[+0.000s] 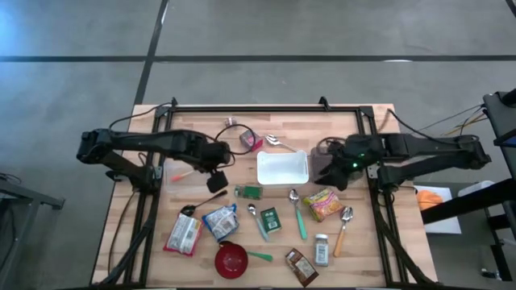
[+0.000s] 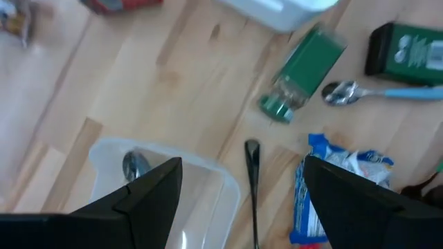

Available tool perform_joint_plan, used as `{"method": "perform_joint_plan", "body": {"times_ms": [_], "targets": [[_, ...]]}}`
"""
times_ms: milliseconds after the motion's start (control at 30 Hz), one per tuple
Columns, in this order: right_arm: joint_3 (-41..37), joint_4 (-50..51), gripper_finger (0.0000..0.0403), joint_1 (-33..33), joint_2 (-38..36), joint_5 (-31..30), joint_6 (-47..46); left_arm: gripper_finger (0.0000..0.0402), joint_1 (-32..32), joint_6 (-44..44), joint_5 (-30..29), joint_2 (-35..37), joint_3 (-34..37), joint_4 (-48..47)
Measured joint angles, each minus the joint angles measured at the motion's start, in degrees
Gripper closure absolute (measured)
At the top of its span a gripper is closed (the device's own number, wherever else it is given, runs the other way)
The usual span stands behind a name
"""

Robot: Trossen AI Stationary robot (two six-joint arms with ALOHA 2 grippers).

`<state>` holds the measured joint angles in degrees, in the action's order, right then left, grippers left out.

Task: Pick & Place Food Item
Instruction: Put the green noodle pack into the black bin

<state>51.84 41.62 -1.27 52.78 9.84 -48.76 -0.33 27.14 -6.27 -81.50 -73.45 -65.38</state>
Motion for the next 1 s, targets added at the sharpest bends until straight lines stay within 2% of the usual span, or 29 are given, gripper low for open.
{"method": "perform_joint_plan", "body": {"times_ms": [67,167,300,567,900,1000], "targets": [[3.6,8.3,0.0102,-0.6,3.0,-1.1,-1.2,0.0095,-1.3,0.2,-1.6,1.7,1.6,2.6],[7.3,14.2,0.0102,-1.9,6.6,-1.9,-1.8,0.0095,-2.9,1.1,-1.7,4.8,4.8,7.6],[10.5,15.0,0.0102,-4.8,11.1,-2.5,0.7,0.0095,-3.8,4.5,-1.7,9.1,9.4,11.6],[15.3,15.2,0.0102,-12.2,22.8,-7.0,16.2,0.0095,-3.8,8.3,-1.8,14.9,17.2,14.4],[19.0,16.0,0.0103,-14.2,38.0,-6.6,22.1,0.0095,-3.8,9.3,-1.8,15.9,19.5,16.0],[19.7,17.5,0.0116,-14.3,41.5,-6.6,22.4,0.0095,-4.1,9.1,-1.7,16.2,19.5,15.9]]}}
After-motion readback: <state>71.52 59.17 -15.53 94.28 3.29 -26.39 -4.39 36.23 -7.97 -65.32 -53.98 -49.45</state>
